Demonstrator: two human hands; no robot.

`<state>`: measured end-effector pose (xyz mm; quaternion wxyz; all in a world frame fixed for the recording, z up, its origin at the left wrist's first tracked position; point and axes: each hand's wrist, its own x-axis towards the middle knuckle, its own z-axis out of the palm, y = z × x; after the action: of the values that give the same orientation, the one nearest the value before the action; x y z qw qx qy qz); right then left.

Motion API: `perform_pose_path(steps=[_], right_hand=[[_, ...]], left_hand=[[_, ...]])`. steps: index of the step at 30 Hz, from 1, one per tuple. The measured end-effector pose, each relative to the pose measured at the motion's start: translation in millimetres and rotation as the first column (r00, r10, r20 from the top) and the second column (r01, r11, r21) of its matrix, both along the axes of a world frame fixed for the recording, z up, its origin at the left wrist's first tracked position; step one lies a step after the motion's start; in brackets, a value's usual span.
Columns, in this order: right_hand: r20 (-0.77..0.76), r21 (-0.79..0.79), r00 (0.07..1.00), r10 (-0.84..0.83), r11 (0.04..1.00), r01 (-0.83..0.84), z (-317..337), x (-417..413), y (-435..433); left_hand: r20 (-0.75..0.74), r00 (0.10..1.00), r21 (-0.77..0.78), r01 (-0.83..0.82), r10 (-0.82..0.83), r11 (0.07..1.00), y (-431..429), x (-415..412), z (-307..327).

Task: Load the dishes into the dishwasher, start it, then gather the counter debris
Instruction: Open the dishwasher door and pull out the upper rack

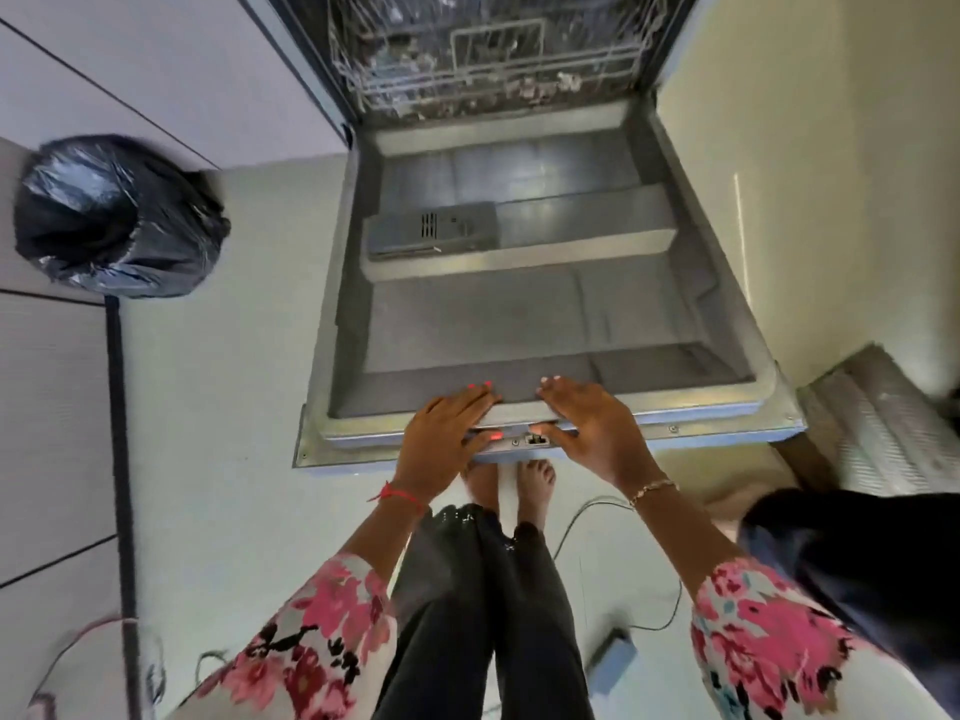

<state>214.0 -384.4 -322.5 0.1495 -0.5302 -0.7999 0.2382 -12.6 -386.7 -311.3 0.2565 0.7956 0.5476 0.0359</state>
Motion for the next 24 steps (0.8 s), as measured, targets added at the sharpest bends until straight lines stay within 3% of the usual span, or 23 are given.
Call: perform_pose_path(steps=[7,15,20,24], right_hand=[[0.012,0.065,0.995,0.097,0.993,-0.098,-142.5,8.5,-57.6],[-0.001,0.066,0.996,0.091,0.994,-0.091,-252.4,12.3,-79.0],[0.013,0.006,0.996,0.088,0.996,-0.089,-272.4,12.8,-81.0],[0.009,-0.203,0.995,0.1,0.975,-0.096,-248.9,10.8,-72.5]], left_hand=[[-0.103,0.989,-0.058,0.096,-0.102,0.994,-58.1,-3.6,-139.3],[-0.095,0.989,-0.095,0.108,-0.117,0.99,-78.6,-5.0,-246.0],[-0.103,0.99,-0.11,0.086,-0.097,0.99,-79.4,-2.9,-266.6],[-0.001,0.995,-0.255,0.094,-0.097,0.962,-70.3,-5.1,-245.9]])
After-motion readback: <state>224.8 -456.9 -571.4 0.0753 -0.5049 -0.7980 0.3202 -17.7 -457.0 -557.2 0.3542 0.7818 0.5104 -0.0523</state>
